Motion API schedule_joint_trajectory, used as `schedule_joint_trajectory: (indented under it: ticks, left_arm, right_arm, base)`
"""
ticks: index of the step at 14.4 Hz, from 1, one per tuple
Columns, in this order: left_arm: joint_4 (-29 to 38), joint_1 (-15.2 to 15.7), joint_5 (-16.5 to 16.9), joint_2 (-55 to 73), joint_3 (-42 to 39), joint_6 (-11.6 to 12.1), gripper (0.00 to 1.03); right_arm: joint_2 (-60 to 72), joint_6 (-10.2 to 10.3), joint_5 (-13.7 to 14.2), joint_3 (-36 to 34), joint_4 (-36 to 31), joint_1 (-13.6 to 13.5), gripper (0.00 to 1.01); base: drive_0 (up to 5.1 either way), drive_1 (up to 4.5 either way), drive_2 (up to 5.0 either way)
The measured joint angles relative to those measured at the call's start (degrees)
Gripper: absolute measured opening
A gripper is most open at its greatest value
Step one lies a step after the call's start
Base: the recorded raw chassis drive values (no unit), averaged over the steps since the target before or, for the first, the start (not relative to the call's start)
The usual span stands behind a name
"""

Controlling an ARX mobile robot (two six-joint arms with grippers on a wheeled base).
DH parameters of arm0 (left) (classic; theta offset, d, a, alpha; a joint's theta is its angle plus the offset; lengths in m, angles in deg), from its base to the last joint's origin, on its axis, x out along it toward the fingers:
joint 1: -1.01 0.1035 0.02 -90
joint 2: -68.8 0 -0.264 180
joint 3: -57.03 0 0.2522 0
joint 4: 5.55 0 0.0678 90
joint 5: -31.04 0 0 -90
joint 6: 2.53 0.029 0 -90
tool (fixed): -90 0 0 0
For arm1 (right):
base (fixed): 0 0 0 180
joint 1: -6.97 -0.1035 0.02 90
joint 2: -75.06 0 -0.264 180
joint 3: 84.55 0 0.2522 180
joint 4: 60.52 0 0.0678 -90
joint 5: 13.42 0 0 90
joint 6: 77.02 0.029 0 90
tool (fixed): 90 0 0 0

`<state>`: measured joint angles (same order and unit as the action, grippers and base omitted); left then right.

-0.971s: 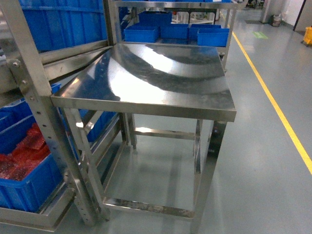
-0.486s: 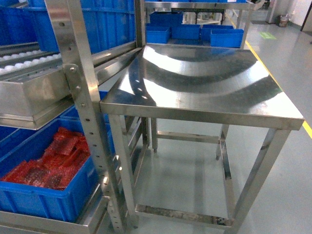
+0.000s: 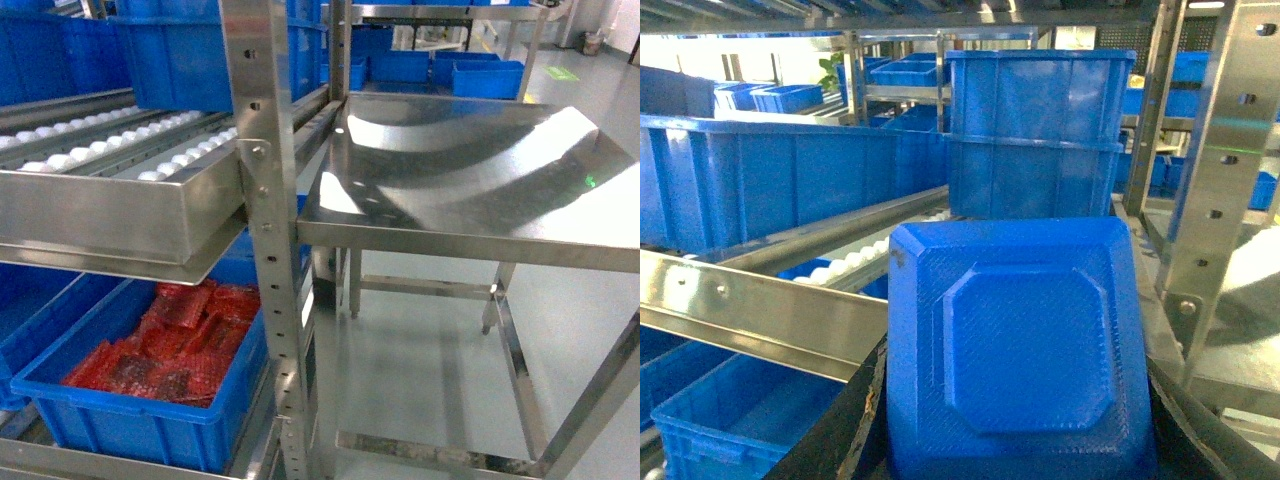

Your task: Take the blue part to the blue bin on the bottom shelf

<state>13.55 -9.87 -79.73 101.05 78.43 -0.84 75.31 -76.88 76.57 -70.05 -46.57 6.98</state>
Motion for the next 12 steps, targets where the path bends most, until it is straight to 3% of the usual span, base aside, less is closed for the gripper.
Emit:
schedule_joint_trajectory:
  ticks: [12]
  left_arm:
    - [0.0, 0.0, 0.0, 0.0, 0.0, 0.0, 0.44]
  right_arm:
    - [0.0, 0.0, 0.0, 0.0, 0.0, 0.0, 0.98]
  base:
    - [-4.9, 3.3, 1.5]
